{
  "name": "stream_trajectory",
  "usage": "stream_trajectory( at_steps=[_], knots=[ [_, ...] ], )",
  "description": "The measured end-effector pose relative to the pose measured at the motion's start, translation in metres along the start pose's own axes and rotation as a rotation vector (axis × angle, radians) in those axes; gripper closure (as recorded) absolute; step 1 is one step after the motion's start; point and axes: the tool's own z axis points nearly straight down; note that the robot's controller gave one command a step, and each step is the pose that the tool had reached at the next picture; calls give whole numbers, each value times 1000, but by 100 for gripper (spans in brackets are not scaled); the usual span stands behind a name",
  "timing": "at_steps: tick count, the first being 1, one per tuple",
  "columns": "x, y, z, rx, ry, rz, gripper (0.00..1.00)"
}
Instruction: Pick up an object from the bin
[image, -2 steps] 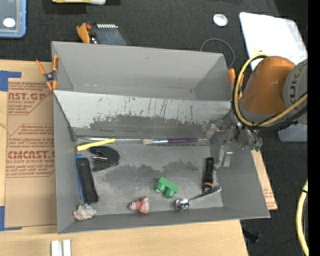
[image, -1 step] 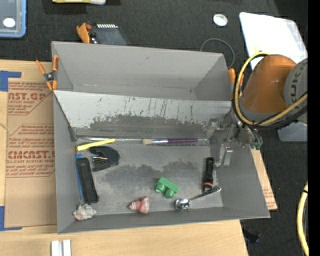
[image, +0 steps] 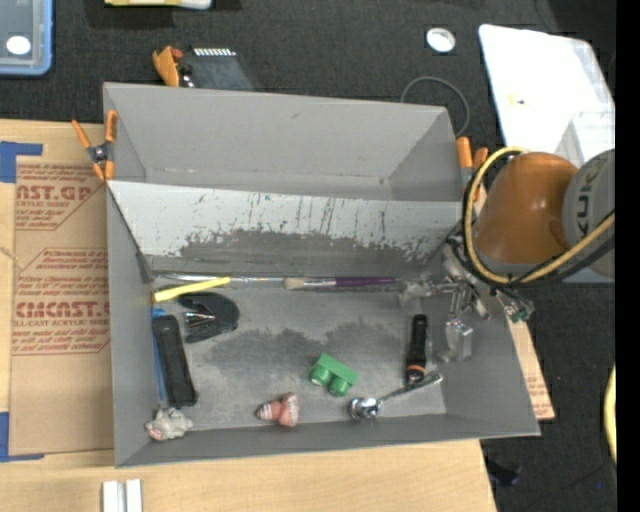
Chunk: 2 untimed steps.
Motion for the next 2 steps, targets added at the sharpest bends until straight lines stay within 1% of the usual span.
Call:
stream_trajectory(
  at_steps=[1,2],
  knots=[
    [8,7,-27,-1,0,-97,0],
    [9,12,-30,-2,-1,-263,0]
  ],
)
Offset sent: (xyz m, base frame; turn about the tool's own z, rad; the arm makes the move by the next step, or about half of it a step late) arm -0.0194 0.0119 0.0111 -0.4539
